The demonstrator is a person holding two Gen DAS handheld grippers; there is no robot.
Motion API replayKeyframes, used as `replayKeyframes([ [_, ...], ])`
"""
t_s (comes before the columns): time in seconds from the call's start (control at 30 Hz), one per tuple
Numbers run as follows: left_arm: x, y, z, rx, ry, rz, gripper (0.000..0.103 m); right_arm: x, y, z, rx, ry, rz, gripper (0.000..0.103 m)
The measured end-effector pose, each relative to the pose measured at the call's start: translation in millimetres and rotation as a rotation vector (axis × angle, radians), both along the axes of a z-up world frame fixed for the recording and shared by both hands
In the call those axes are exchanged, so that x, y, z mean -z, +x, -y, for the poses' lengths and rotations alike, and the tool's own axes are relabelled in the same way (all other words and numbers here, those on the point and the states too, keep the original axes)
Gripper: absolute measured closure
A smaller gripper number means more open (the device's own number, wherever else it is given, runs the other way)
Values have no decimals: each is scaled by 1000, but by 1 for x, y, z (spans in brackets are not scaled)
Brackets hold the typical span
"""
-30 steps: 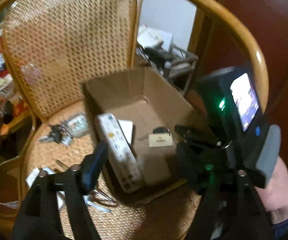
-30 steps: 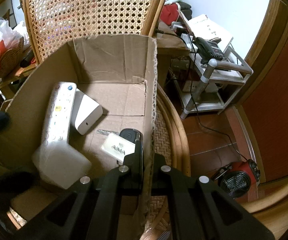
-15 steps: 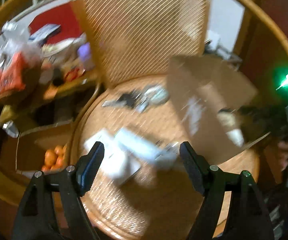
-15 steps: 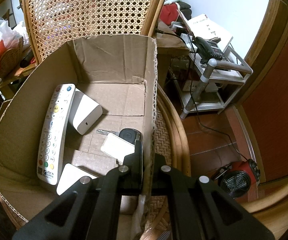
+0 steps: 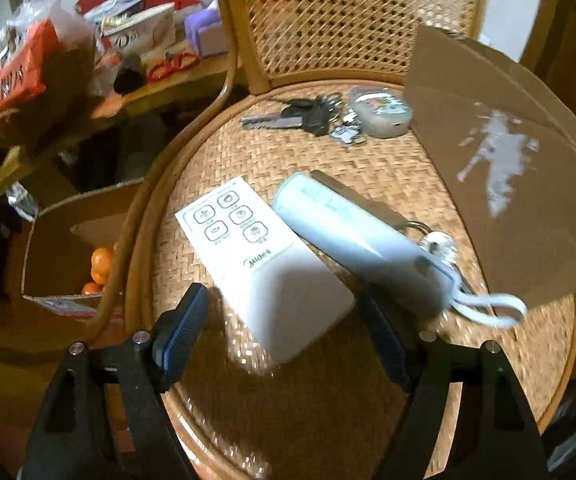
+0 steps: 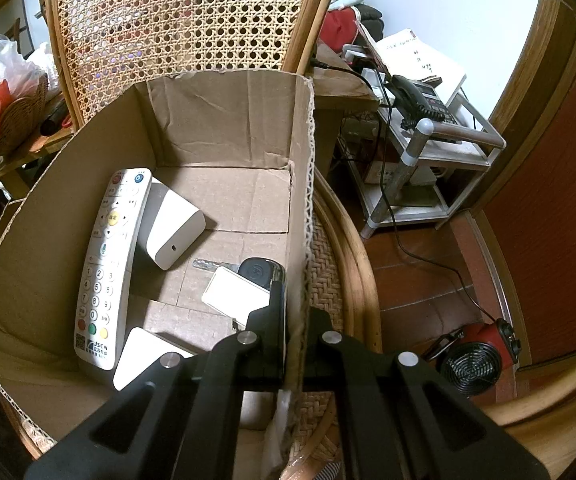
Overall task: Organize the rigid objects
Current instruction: 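Grasp the small white Midea remote with the left gripper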
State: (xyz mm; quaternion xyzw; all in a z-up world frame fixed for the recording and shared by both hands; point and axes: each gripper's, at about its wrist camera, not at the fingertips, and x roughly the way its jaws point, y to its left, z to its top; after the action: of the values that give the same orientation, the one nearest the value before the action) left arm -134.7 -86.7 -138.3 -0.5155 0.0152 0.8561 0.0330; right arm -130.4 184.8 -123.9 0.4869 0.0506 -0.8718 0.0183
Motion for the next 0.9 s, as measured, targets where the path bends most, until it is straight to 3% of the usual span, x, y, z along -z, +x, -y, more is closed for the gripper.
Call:
replayKeyframes([
  [0.07, 2, -5, 1, -12, 9, -18, 29, -1, 0, 0, -1, 0, 0, 98],
  [0.17, -1, -8, -1, -16, -2, -29, 50, 0, 0, 0, -1, 0, 0, 98],
  [0.23, -2, -7, 0, -13, 15, -33, 55, 0, 0, 0, 0, 0, 0, 98],
  [0.53, -27, 2, 2, -1, 54, -85, 56, 0, 0, 0, 0, 0, 0, 98],
  [0.9, -84, 7, 0, 23, 99, -192, 57, 1, 0, 1, 1, 0, -1, 98],
])
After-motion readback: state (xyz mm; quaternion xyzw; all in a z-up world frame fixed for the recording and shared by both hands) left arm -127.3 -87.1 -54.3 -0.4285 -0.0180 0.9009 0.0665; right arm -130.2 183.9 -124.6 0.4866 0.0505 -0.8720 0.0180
